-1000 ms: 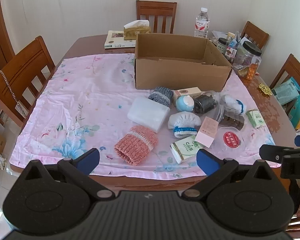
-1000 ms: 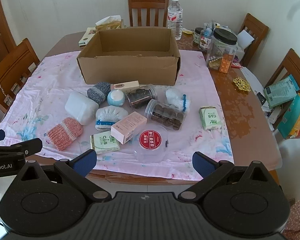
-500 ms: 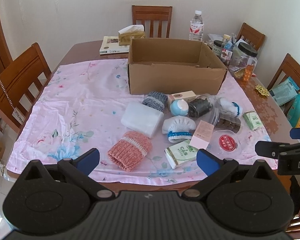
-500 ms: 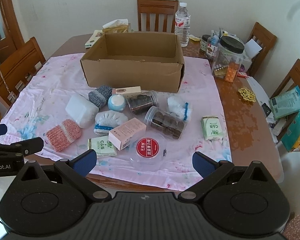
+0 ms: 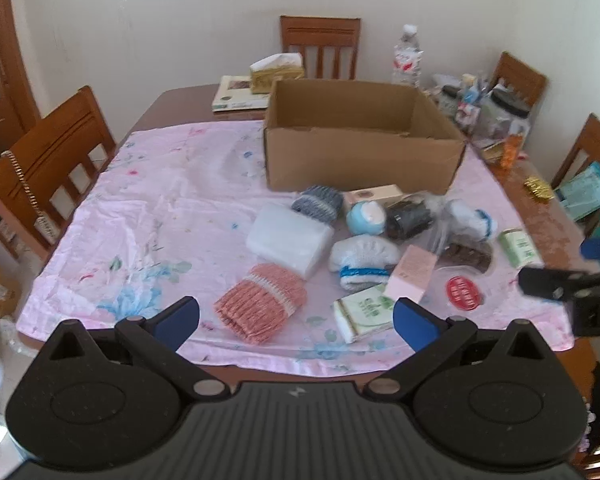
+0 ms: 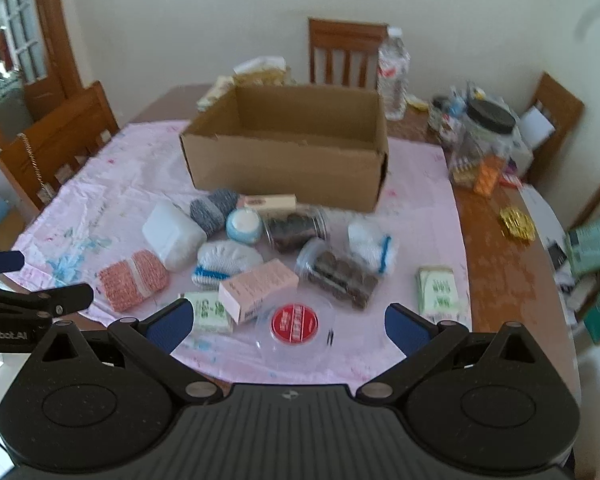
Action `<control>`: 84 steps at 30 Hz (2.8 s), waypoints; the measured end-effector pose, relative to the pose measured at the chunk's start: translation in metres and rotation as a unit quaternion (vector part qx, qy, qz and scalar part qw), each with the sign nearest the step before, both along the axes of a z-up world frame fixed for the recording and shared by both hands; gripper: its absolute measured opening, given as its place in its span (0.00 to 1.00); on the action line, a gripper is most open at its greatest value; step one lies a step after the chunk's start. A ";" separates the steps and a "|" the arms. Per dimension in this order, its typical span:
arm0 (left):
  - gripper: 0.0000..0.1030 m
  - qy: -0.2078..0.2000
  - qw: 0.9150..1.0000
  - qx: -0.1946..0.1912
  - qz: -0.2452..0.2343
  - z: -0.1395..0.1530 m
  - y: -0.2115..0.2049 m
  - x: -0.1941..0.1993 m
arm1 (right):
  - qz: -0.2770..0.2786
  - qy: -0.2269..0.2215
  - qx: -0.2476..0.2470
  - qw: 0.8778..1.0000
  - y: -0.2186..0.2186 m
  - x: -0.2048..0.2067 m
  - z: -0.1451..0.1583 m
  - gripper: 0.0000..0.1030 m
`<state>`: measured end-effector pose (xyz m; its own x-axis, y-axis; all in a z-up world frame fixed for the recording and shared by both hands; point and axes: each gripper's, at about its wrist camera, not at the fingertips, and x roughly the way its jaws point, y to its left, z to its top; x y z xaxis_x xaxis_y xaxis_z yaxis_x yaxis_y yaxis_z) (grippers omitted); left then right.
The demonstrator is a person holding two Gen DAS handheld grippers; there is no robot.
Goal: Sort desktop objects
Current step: 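Move left tool toward pink knit sleeve while right tool approaches red-labeled clear tub, then close left tool on pink knit sleeve while right tool grasps red-labeled clear tub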
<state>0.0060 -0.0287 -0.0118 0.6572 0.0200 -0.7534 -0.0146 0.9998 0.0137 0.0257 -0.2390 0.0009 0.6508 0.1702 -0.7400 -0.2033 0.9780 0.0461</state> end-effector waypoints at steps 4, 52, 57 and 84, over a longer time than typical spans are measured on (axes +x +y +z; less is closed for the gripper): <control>0.99 -0.017 1.000 0.006 0.007 -0.007 0.004 -0.004 | 0.032 -0.016 -0.002 0.999 -0.001 0.003 -0.005 1.00; 0.87 0.067 0.969 0.025 -0.237 -0.118 0.059 0.099 | -0.074 0.080 -0.060 0.992 0.045 0.041 -0.094 1.00; 0.86 0.076 0.969 0.025 -0.234 -0.123 0.058 0.104 | -0.075 0.099 -0.059 0.990 0.036 0.053 -0.113 1.00; 0.62 0.085 0.968 0.010 -0.234 -0.126 0.046 0.116 | -0.055 0.139 -0.055 0.987 0.029 0.084 -0.136 0.79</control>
